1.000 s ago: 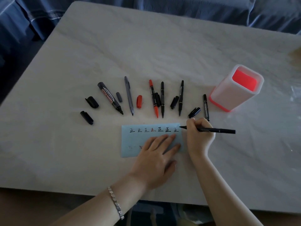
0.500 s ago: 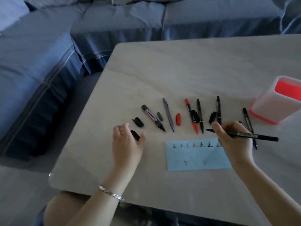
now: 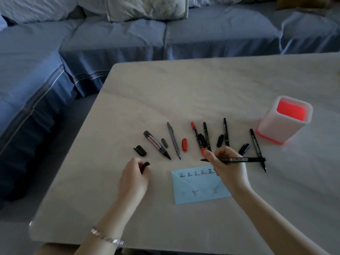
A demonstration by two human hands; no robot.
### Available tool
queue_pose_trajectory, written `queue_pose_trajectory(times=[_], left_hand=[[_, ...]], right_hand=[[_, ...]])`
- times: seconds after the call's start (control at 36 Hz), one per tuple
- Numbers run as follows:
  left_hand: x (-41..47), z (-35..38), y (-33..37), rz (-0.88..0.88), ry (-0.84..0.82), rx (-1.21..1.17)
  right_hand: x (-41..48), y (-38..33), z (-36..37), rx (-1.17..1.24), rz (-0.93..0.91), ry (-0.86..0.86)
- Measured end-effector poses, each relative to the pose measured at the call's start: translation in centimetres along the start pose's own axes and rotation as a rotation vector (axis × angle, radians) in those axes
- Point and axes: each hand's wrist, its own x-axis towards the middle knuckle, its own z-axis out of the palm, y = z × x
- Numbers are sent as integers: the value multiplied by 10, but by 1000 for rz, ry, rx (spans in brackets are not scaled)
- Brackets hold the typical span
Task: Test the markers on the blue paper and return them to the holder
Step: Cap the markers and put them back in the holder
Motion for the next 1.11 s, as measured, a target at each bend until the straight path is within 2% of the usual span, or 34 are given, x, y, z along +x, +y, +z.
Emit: queue_pose_trajectory(times=[0.06,0.11,0.28,0.44,0.75,1.0,1.11], left_hand=[[-14,-2,21,20,-100,-341],[-29,-8,44,68,-188,-537],[-61,-22,86,223,-358,-670],[-77,-18,100,245,-457,-689],[-84,-14,111,256,-474,-689],[-88,-13,112,348,-478,-559],[-84,-11,111,398,-473,-440]], right_hand=[[-3,-6,-5,37,3,-4],[-8,-14,-10,117,24,-21],[-26,-35,-34,385,161,-88],[-38,-44,-55,572,204,-95],[-43,-47,-62,520,121,-90],[-44,-44,-65,464,41,-307],[-43,-50,-65,402,65,-195]])
